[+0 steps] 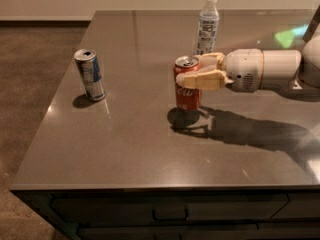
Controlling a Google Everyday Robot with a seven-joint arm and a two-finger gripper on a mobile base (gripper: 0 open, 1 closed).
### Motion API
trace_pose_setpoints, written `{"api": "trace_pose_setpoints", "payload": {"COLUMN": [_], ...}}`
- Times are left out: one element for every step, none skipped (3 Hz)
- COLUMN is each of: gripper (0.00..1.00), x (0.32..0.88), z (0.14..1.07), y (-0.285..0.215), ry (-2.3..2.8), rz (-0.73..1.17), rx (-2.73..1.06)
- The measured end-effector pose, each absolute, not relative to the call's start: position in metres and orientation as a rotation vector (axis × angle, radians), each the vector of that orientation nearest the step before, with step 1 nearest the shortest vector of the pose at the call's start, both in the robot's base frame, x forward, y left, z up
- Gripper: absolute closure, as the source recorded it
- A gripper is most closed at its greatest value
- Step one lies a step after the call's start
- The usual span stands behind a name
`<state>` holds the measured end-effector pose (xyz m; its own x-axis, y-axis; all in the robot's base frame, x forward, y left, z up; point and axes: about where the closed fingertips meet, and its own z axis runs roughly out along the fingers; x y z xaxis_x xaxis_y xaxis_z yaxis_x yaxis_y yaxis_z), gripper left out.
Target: Place coke can upright
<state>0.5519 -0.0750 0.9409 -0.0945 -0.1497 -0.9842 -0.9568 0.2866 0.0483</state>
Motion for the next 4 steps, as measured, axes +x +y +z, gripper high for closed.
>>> {"api": "trace_pose_setpoints", "payload": {"gripper": [0.82,0.59,0.37,0.13], "x": [0.553,0.553,0.552,0.551], "z": [0.936,0.933,0.929,0.926], "y": [-0.077,-0.079,-0.080,-0.082], "ry": [1.442,1.397,1.359,1.328], "rz": [1.011,1.040,1.045,1.030], "rx": [-1.029,-1.003,-1.000,-1.019]}}
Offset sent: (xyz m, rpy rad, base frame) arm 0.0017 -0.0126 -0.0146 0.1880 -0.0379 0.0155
